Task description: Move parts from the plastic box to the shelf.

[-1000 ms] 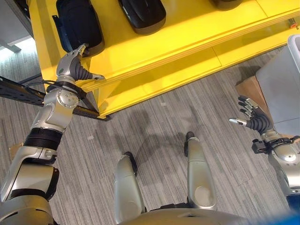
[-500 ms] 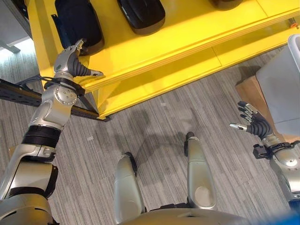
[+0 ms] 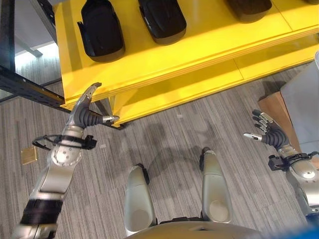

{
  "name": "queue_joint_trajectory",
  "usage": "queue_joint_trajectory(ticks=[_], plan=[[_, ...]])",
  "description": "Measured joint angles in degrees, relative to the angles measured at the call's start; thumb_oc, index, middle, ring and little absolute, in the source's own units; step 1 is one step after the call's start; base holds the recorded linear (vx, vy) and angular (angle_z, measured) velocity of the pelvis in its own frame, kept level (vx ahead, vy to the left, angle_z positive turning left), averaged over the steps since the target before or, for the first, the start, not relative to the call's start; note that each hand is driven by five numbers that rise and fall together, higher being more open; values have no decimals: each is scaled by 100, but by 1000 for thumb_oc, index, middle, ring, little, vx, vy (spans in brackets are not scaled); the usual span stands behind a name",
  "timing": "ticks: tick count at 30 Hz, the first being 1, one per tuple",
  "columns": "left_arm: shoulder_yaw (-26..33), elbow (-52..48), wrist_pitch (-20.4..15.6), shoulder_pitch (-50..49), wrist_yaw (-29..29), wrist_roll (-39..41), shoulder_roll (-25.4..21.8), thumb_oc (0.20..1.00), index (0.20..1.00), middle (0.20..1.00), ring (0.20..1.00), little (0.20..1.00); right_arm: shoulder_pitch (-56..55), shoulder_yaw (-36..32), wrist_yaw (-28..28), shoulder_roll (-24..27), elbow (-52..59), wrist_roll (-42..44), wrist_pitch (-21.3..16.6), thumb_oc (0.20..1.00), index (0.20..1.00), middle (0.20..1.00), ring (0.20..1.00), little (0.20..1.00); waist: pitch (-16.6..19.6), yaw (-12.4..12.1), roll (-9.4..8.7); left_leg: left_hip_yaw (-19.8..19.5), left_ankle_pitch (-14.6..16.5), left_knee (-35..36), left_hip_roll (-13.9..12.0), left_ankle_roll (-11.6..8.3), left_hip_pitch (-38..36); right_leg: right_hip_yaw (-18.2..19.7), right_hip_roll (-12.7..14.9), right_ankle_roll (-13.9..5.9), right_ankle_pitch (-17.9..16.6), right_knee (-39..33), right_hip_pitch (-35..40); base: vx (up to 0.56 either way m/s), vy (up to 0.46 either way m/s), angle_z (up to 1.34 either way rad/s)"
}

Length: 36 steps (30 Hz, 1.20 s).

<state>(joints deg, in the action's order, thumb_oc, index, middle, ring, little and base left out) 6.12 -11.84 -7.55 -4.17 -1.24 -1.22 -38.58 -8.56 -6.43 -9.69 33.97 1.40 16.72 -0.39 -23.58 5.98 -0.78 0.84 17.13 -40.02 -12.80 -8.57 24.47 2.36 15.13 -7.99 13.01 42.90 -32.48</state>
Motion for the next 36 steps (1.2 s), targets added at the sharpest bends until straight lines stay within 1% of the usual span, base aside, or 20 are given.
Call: queue_joint_trajectory(ticks=[5,8,9,11,16,17,19,21,23,24,25,26,27,28,29,30,31,32,33,36], plan=[[-161,-11,-217,-309,254,1465,452,1000,1000,1000,1000,1000,-34,143,-20,-8,6,1,-158,1000,1000,1000,1000,1000,23,-46,105,12,-117,340,-32,-59,-418,-97,22,60,69,-31,327,15,-83,6],[-422,-21,-236,-548,423,2449,882,1000,1000,1000,1000,1000,-67,429,-5,-8,11,1,-271,1000,1000,1000,1000,1000,83,-45,194,-4,-351,886,-19,-95,-872,-188,13,101,69,-248,698,40,-114,11],[-446,-14,-251,-732,510,2610,963,1000,1000,1000,1000,1000,-25,436,0,-4,17,1,-335,1000,1000,1000,1000,1000,171,-107,293,-72,-389,1011,-89,-71,-904,-283,-23,96,83,-278,707,49,-147,6],[-515,43,-258,-826,597,3202,1207,1000,1000,1000,1000,1000,-61,515,22,-16,36,1,-359,1000,1000,1000,1000,1000,256,-93,366,-12,-615,1451,-109,-201,-1235,-355,-40,180,107,-339,903,46,-126,12],[-815,67,-156,-1487,907,4210,1607,1000,1000,1000,1000,1000,-245,500,33,3,152,69,-439,1000,1000,1000,1000,1000,672,-236,677,-113,-1083,2463,-381,21,-1831,-651,-388,353,177,-560,1214,45,-183,1],[-831,105,-135,-1702,999,4413,1766,1000,1000,1000,1000,1000,-340,517,24,19,209,88,-463,1000,1000,1000,1000,1000,730,-248,731,-157,-1294,2662,-486,109,-1985,-760,-503,415,208,-658,1351,17,-186,4],[-920,340,-45,-1938,1011,4609,1914,1000,1000,1000,1000,1000,-446,596,28,21,209,102,-490,1000,1000,1000,1000,1000,780,-349,662,-291,-1790,2722,-544,282,-2140,-811,-622,587,295,-700,1536,18,-168,-2],[-1105,560,35,-2129,1024,4850,1986,1000,1000,1000,1000,1000,-533,677,28,29,208,102,-514,1000,1000,1000,1000,1000,944,-441,666,-528,-2378,2783,-628,159,-2103,-942,-725,761,320,-816,1714,-4,-173,19],[-1393,745,74,-2164,1114,5076,2064,1000,1000,1000,1000,1000,-647,715,86,42,207,99,-555,1000,1000,1000,1000,1000,1069,-397,598,-450,-3400,2992,-652,79,-1932,-1268,-740,948,318,-1013,1940,-53,-195,82],[-1520,750,83,-2122,1176,5140,2061,1000,1000,1000,1000,1000,-669,717,114,44,206,99,-587,1000,1000,1000,1000,1000,1119,-409,541,-275,-3754,3049,-674,45,-1806,-1386,-724,1072,277,-1150,1949,-33,-125,71],[-1541,750,85,-2162,1238,5142,2100,1000,1000,1000,1000,1000,-668,719,136,44,203,99,-596,1000,1000,1000,1000,1000,1126,-486,535,-212,-3566,2972,-568,-65,-1792,-1419,-771,1170,207,-1302,2049,-24,-96,28],[-1553,753,87,-2225,1264,5147,2151,1000,1000,1000,1000,1000,-633,720,149,46,193,99,-623,1000,1000,1000,1000,1000,1140,-565,529,-364,-2827,2850,-102,-92,-1868,-1416,-812,1173,26,-1653,2192,-54,-108,-1],[-1553,752,85,-2256,1267,5169,2181,1000,1000,1000,1000,1000,-596,719,147,44,195,100,-633,1000,1000,1000,1000,1000,1144,-568,525,-510,-2467,2854,271,-10,-1949,-1416,-853,1162,-135,-1975,2322,-51,-88,-6],[-1555,764,85,-2258,1278,5184,2201,1000,1000,1000,1000,1000,-607,744,141,34,193,110,-631,1000,1000,1000,1000,1000,1168,-571,483,-507,-2170,2817,733,44,-2063,-1457,-879,1250,-351,-2342,2465,-52,-52,-7],[-1570,794,86,-2225,1294,5184,2210,1000,1000,1000,1000,1000,-657,767,138,-15,190,111,-628,1000,1000,1000,1000,1000,1202,-571,414,-478,-1906,2689,1104,173,-2116,-1449,-882,1242,-540,-2683,2633,-5,36,2],[-1559,799,83,-2202,1345,5184,2190,1000,1000,1000,1000,1000,-737,764,127,-101,206,113,-633,1000,1000,1000,1000,1000,1277,-502,385,-425,-1739,2595,1300,328,-2143,-1591,-919,1124,-688,-2963,2757,2,31,19],[-1541,798,83,-2194,1368,5183,2174,1000,1000,1000,1000,1000,-849,759,139,-264,209,158,-629,1000,1000,1000,1000,1000,1421,-437,306,-275,-1506,2608,1365,520,-2189,-1738,-980,1123,-784,-3167,2805,40,80,39],[-1542,797,82,-2160,1394,5182,2178,1000,1000,1000,1000,1000,-898,760,138,-363,210,237,-629,1000,1000,1000,1000,1000,1522,-371,292,-277,-1456,2824,1355,595,-2277,-1758,-1058,1102,-805,-3218,2796,48,101,36],[-1552,826,79,-2103,1400,5170,2211,1000,1000,1000,1000,1000,-901,766,146,-424,206,282,-628,1000,1000,1000,1000,1000,1578,-310,327,-298,-1427,3161,1216,649,-2466,-1788,-1179,1071,-835,-3269,2812,58,126,12],[-1569,1188,77,-1978,1387,5124,2250,1000,1000,1000,1000,1000,-819,946,168,-437,156,334,-627,1000,1000,1000,1000,1000,1725,-241,439,-306,-1420,3923,946,650,-2746,-1810,-1268,1037,-860,-3300,2834,31,88,2]])
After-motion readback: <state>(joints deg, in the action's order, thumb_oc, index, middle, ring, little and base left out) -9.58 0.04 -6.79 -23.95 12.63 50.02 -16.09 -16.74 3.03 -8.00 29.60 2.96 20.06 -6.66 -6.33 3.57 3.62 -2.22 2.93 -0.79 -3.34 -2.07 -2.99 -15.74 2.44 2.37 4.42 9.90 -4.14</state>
